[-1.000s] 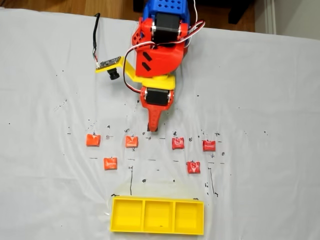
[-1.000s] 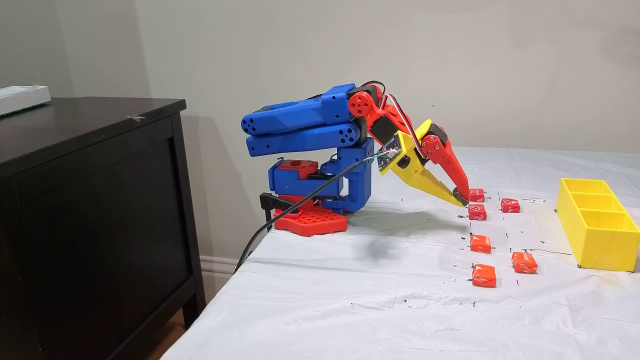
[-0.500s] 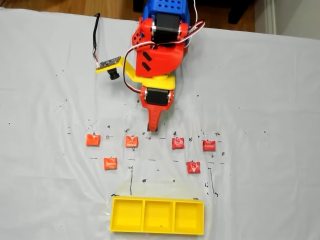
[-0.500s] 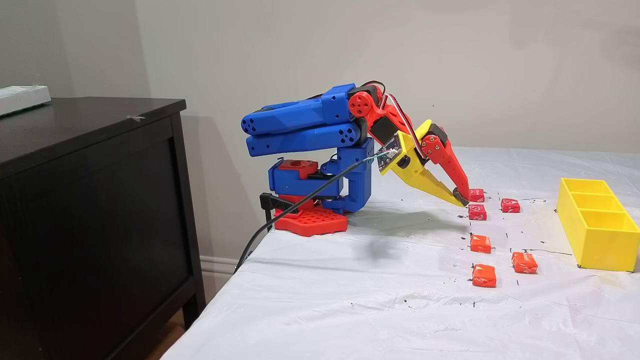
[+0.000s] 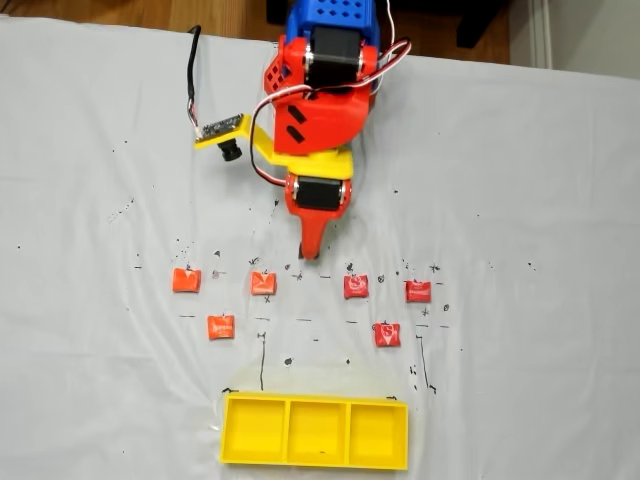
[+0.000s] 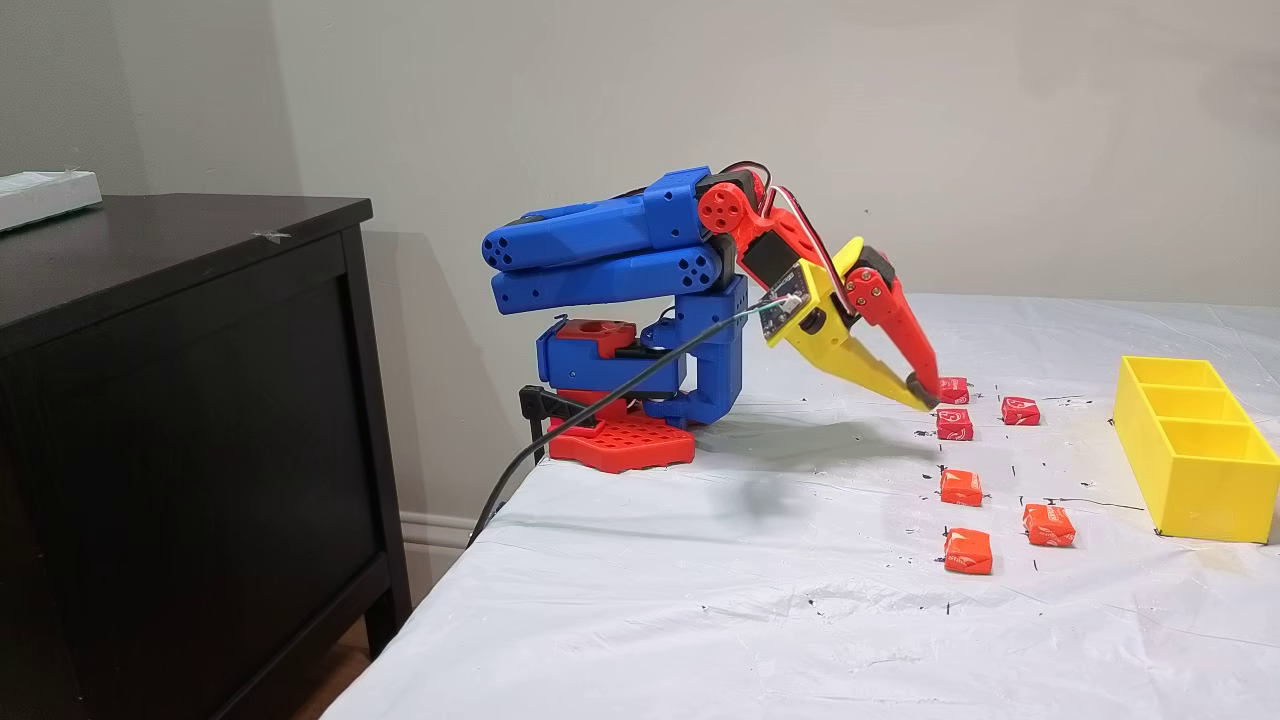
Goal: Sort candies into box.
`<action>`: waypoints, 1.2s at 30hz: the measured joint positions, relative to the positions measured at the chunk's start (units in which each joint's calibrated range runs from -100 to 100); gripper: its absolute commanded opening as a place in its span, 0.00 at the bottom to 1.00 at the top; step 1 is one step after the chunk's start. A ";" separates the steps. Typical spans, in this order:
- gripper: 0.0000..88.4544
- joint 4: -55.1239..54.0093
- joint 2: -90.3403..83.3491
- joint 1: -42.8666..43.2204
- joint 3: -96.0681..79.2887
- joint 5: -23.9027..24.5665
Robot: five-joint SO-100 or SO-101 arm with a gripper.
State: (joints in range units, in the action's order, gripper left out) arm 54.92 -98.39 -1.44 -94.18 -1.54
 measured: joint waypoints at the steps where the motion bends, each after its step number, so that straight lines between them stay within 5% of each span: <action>1: 0.00 1.35 0.00 0.00 1.37 0.00; 9: 0.00 8.81 2.96 0.78 10.44 0.00; 22: 0.00 14.92 36.80 1.33 42.60 1.42; 36: 0.00 19.37 56.68 18.18 59.97 4.79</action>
State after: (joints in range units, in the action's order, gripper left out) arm 74.29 -41.71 16.74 -34.22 3.25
